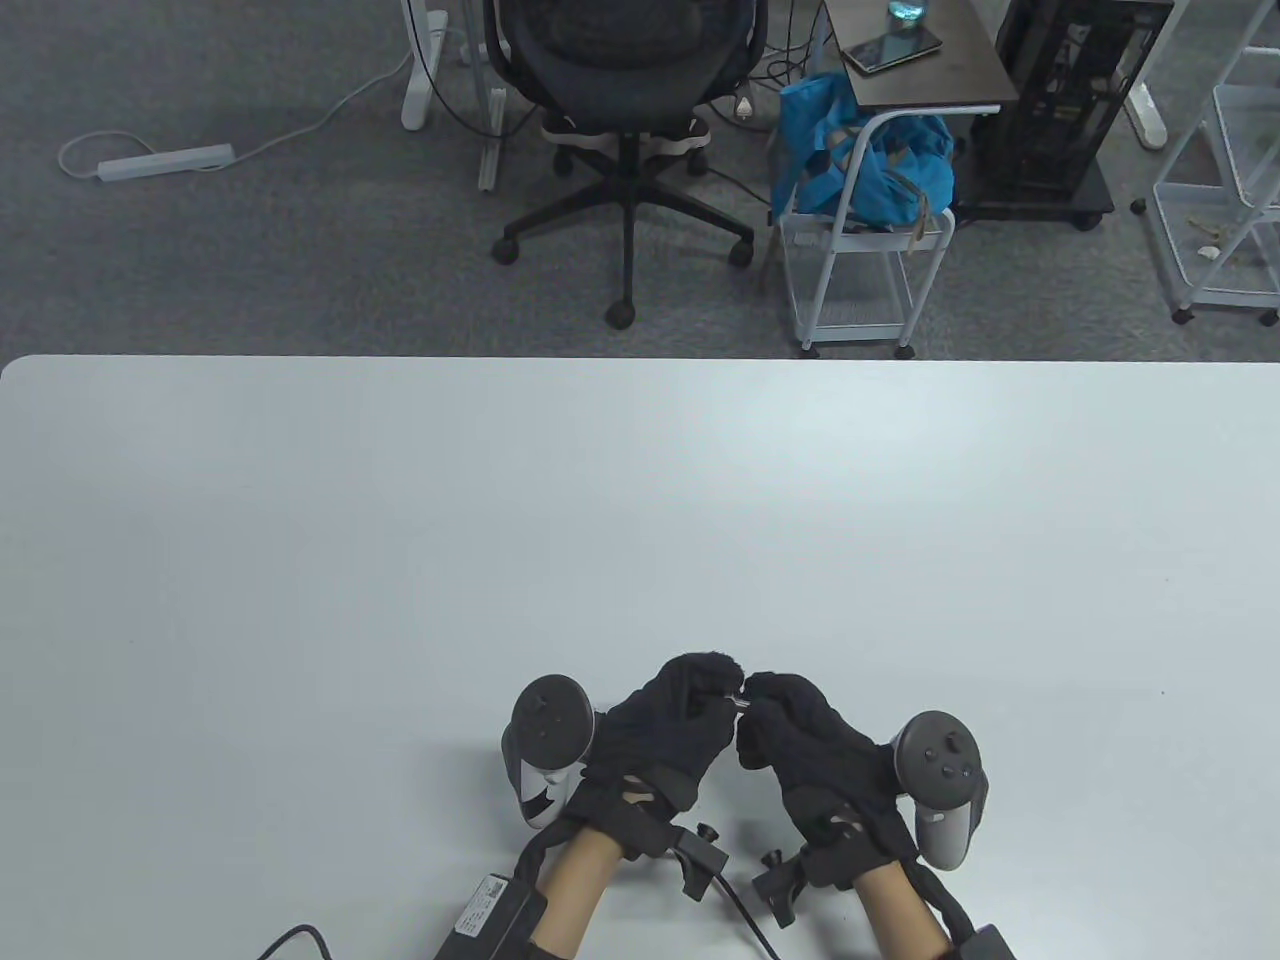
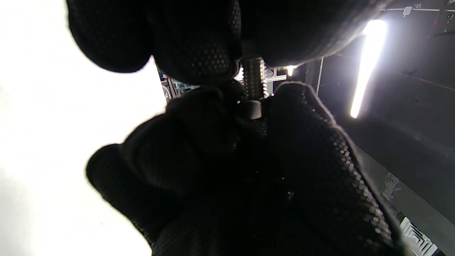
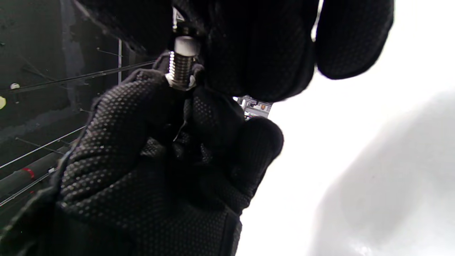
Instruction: Unscrew nut from screw
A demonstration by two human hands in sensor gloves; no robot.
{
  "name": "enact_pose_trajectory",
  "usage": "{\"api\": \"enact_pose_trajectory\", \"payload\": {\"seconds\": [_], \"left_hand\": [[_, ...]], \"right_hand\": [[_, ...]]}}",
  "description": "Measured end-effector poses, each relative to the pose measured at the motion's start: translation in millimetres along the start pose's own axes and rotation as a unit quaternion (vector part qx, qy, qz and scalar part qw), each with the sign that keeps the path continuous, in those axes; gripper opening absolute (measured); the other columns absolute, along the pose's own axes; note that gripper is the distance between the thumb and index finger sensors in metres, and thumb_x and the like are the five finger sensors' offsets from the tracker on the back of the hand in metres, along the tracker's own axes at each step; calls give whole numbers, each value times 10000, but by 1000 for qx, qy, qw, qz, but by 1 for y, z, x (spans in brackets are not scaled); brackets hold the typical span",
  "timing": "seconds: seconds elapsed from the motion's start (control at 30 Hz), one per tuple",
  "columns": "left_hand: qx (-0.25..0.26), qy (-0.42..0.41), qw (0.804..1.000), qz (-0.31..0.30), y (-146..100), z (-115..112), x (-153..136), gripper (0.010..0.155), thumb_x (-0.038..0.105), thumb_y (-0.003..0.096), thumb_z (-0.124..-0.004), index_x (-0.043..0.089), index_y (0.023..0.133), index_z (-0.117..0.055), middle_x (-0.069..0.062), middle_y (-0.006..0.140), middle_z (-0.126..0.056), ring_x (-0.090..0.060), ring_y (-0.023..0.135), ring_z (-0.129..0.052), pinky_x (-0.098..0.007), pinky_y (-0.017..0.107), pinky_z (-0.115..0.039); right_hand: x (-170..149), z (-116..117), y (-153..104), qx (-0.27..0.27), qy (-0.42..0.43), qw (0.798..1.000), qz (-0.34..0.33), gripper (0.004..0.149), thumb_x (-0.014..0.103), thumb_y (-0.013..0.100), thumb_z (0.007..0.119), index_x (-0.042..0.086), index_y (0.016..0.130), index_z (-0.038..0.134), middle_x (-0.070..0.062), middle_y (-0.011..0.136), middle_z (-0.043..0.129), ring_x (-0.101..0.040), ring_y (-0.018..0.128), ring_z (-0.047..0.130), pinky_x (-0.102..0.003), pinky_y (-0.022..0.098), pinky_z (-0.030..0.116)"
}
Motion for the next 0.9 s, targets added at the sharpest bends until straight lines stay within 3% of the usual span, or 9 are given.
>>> {"api": "enact_pose_trajectory", "payload": {"seconds": [0.73, 0.9], "left_hand": [[-4, 0, 1000, -1, 0, -1, 0, 468, 369, 487, -833, 241, 934, -778, -160, 845, -879, -228, 510, -971, -537, 486, -835], [2, -2, 1000, -1, -1, 0, 0, 468, 367, 487, -833, 241, 934, -778, -162, 844, -879, -228, 509, -971, -538, 487, -835]], "right_hand": [[5, -4, -1, -19, -17, 999, -23, 484, 359, 548, 756, 123, 969, 726, -137, 761, 886, -348, 592, 929, -599, 537, 769], [6, -3, -1, -3, -15, 1000, -24, 477, 324, 548, 771, 169, 993, 701, -154, 845, 828, -389, 674, 882, -623, 561, 734]]}}
Point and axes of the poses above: the tracker on the back of each hand, its own x axis roughly to the thumb side, its own y axis roughly from the wrist to the fingertips, z = x × y, the point moved 2 cm from there along y, roughly from the wrist to the fingertips
